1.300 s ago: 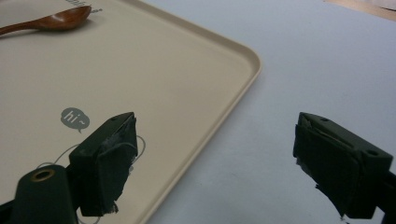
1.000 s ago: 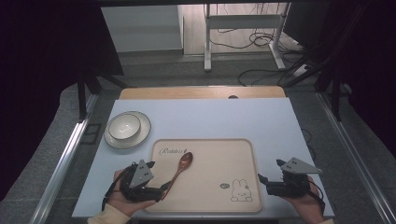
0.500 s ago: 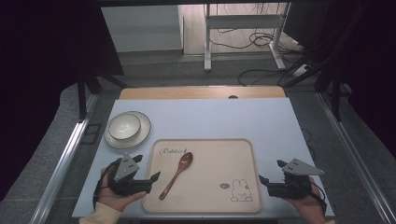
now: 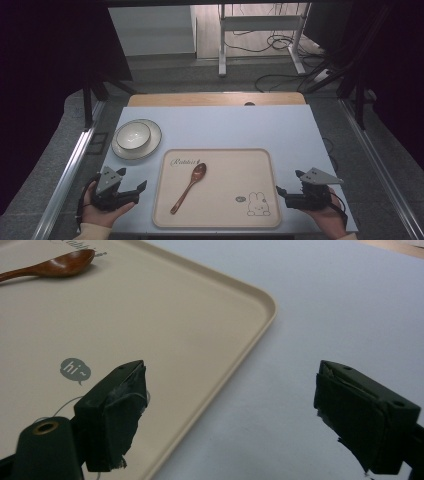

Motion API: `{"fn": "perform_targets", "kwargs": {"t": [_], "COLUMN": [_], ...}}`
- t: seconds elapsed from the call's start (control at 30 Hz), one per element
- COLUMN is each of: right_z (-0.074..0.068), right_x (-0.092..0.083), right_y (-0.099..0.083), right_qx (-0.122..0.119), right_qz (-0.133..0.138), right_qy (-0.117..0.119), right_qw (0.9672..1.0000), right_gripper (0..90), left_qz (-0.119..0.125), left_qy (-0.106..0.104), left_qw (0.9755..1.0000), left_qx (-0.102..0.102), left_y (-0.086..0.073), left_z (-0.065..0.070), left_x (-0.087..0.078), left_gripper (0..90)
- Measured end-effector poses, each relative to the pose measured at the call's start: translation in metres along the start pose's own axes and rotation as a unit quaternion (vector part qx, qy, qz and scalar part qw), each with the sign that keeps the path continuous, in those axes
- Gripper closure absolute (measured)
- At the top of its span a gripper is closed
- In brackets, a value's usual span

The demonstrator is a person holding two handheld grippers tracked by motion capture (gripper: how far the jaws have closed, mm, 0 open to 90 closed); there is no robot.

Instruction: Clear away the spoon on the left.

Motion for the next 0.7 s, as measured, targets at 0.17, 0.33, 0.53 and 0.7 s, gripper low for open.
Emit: {"fn": "perform_targets", "kwargs": {"t": [0.17, 0.33, 0.53, 0.7], "right_z": [-0.002, -0.003, 0.000, 0.000], "right_x": [-0.001, -0.002, -0.001, -0.003], "right_y": [0.000, 0.001, 0.001, 0.001], "right_qx": [-0.002, -0.005, 0.002, 0.002], "right_qz": [0.002, 0.003, 0.003, 0.007], "right_qy": [0.002, 0.001, -0.001, -0.002], "right_qw": [1.0000, 1.0000, 1.0000, 1.0000], "right_gripper": [13.9, 13.9, 13.9, 13.8], "left_qz": [0.001, -0.001, 0.000, -0.003], "left_qy": [-0.005, -0.006, -0.005, -0.006], "left_qw": [1.0000, 0.9998, 0.9998, 0.9998], "left_qx": [0.003, 0.021, 0.018, 0.021], "left_y": [0.000, 0.000, 0.000, 0.000], "left_z": [0.003, 0.009, 0.007, 0.009], "left_x": [0.002, 0.003, 0.004, 0.005], "left_gripper": [18.8, 18.8, 18.9, 18.8]}}
Point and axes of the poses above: each handheld gripper's, and its own axes: x roughly forward along the jaws, y roughly out of its top, z roughly to its right, the point moved 4 cm from there along x, roughly forward along the jaws, and after that the axes turned 9 degrees about -x, right-handed, at the moved point
